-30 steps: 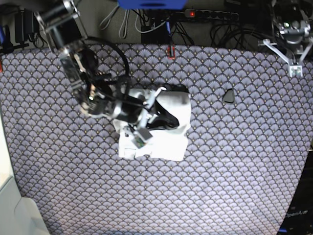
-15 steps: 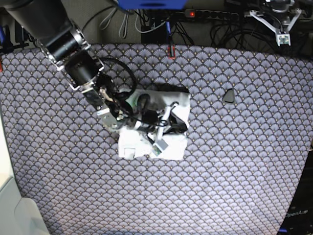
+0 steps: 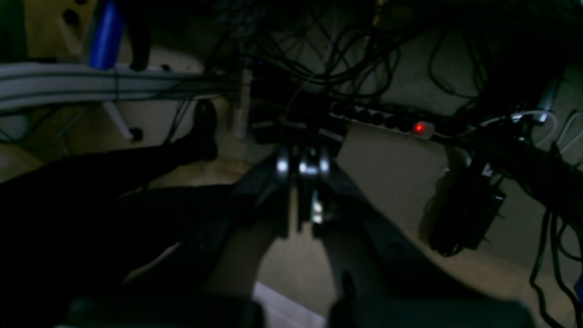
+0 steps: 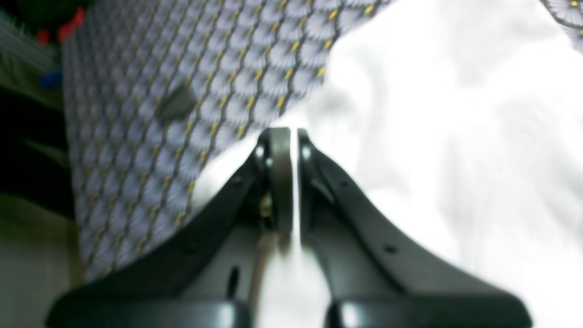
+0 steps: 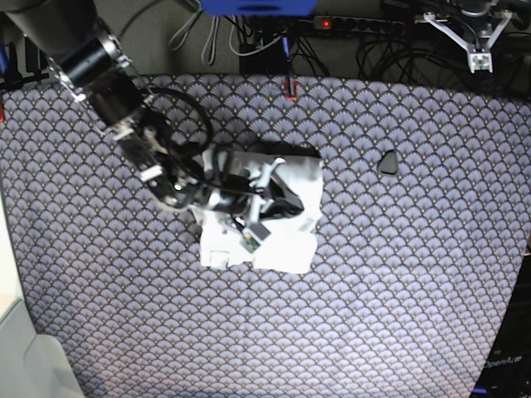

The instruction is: Fold the T-shirt properly

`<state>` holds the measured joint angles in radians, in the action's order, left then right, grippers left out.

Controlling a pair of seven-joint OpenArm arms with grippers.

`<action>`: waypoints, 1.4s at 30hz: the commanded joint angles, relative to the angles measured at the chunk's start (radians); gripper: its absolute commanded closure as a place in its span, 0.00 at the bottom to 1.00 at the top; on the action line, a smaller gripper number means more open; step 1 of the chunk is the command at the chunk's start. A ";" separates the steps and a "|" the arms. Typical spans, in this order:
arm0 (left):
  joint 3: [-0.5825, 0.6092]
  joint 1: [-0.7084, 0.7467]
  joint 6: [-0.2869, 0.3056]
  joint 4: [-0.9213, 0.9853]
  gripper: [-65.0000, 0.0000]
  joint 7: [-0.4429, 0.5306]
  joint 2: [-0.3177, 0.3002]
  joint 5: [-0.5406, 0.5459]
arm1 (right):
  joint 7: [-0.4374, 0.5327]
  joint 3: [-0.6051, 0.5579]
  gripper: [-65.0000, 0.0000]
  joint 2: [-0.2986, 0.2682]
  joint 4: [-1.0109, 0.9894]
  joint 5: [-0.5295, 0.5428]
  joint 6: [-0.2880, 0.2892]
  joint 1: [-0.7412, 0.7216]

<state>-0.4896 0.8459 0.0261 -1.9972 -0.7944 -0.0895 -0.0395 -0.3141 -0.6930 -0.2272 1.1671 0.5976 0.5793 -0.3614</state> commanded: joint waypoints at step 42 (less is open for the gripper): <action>0.751 -0.307 -0.015 0.925 1.00 0.573 -0.381 -0.001 | 0.289 0.778 1.00 -0.100 0.202 -0.462 -0.121 1.143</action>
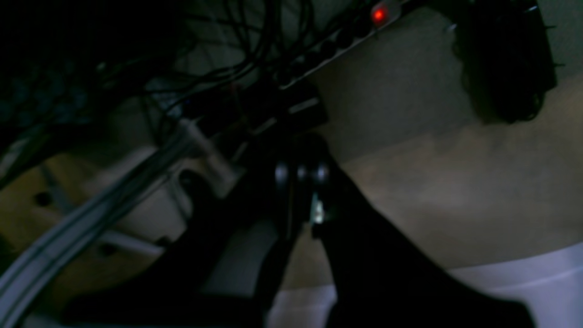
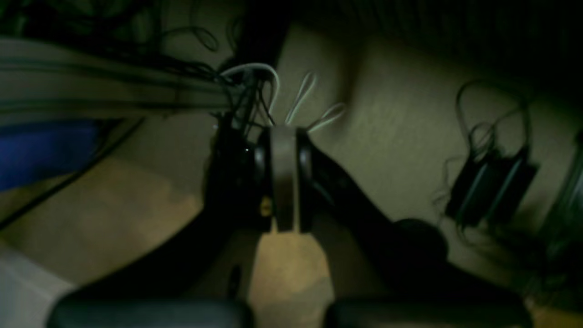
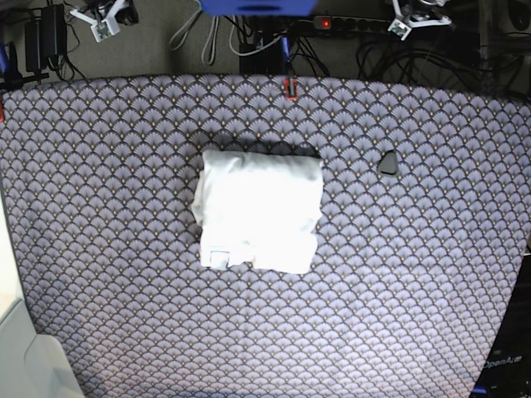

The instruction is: Fold the T-shirt properly

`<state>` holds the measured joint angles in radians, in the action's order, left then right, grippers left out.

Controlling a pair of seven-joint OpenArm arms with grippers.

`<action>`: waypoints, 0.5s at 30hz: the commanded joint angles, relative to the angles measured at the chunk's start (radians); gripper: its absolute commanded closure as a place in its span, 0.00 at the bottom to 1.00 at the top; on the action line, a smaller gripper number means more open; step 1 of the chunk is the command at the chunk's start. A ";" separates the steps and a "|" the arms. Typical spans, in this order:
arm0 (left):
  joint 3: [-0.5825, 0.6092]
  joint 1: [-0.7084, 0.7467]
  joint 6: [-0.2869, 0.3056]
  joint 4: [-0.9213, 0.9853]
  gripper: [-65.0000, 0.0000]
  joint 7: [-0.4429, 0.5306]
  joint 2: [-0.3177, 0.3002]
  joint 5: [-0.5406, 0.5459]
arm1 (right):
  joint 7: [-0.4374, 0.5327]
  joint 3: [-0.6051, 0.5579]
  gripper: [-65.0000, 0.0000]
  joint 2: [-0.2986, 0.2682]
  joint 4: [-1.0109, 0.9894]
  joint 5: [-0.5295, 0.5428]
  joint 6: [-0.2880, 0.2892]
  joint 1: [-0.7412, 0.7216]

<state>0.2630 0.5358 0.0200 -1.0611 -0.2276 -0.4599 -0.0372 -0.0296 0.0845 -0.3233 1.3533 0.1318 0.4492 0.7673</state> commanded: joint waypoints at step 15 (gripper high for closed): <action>-0.003 -0.325 -0.002 0.658 1.00 0.122 0.290 -0.003 | 0.501 -0.160 1.00 0.040 -1.248 0.004 0.004 -0.624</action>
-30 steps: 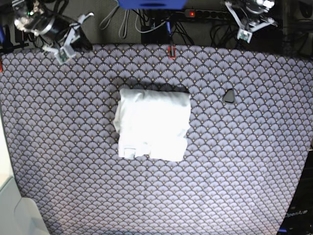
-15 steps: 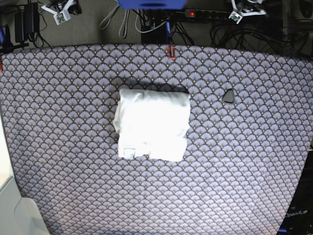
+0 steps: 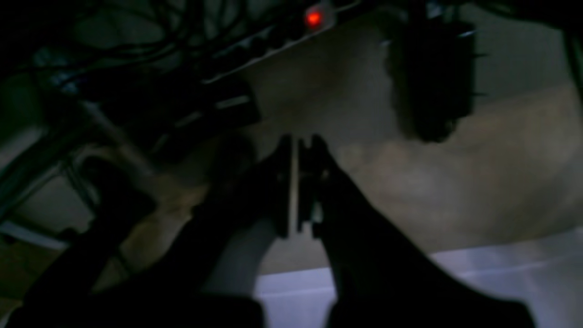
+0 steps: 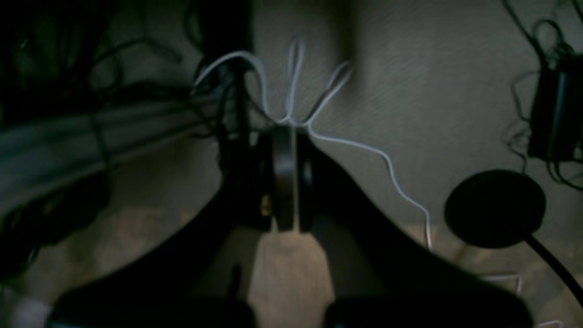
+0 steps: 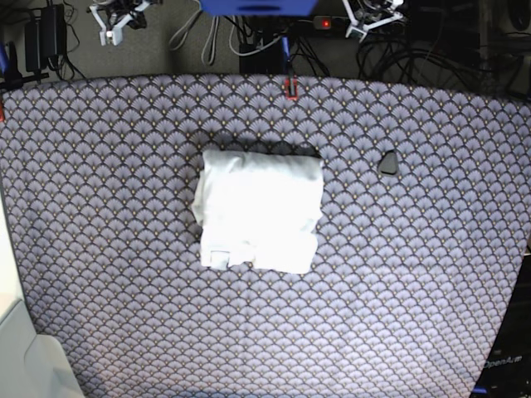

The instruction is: Fold the T-shirt properly

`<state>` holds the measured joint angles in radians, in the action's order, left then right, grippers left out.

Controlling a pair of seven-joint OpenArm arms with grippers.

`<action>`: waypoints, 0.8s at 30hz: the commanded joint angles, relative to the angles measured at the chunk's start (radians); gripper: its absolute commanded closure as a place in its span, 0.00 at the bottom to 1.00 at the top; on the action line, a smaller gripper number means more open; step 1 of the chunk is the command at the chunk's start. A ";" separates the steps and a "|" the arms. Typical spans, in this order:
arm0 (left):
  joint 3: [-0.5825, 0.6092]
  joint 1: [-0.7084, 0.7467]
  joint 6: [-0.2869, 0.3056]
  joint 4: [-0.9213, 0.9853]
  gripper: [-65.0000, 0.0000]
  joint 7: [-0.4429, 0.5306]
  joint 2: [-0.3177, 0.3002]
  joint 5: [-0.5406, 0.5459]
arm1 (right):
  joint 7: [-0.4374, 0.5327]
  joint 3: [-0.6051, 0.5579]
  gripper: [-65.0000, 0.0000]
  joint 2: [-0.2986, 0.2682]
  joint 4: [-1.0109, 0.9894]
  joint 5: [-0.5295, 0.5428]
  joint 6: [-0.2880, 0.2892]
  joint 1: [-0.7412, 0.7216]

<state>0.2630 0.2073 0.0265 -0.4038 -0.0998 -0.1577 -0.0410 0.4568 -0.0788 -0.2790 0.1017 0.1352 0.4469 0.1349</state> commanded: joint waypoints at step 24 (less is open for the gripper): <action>0.002 -0.207 -0.020 0.222 0.99 0.054 0.045 0.326 | 0.023 0.000 1.00 0.108 -0.024 -0.003 -0.406 -0.030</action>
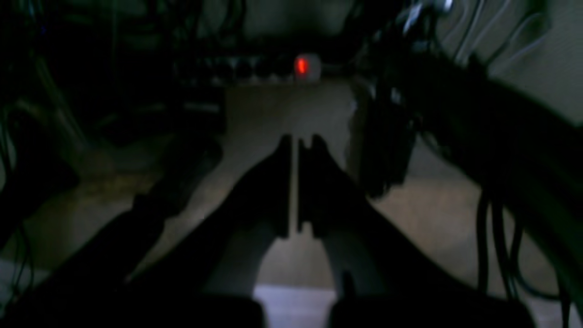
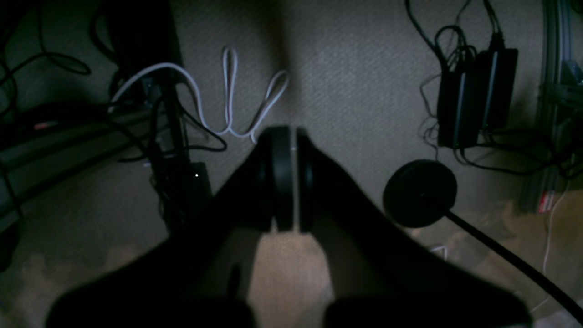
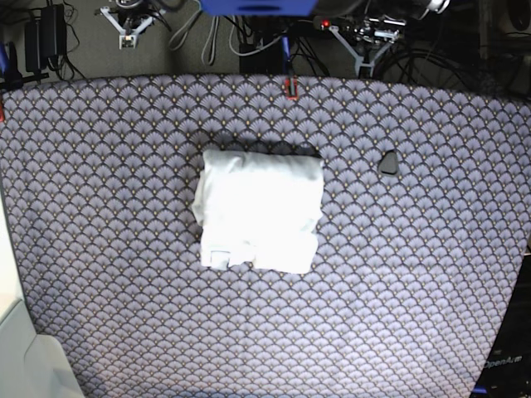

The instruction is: Fold the T-shirt properly

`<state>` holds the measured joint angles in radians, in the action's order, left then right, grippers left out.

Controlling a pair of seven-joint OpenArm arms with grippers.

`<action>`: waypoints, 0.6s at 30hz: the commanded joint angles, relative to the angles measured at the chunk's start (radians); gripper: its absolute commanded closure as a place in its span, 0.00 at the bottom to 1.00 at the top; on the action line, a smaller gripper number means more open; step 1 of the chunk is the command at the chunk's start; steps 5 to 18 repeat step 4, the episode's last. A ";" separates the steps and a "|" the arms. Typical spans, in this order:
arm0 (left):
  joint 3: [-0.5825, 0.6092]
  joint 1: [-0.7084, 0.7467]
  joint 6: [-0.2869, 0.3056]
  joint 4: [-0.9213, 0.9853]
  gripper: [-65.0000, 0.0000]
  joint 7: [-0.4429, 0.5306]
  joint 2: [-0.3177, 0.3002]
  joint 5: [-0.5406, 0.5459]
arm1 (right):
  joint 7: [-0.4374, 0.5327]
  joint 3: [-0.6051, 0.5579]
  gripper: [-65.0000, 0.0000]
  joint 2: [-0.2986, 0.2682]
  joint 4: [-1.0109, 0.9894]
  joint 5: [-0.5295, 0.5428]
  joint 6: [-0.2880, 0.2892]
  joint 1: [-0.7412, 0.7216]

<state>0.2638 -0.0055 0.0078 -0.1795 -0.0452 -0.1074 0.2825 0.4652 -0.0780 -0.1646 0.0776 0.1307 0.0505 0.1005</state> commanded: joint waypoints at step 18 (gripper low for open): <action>-0.002 -0.003 -0.001 0.074 0.99 0.077 -0.002 0.008 | 0.017 -0.001 1.00 -0.006 0.004 0.002 -0.010 -0.005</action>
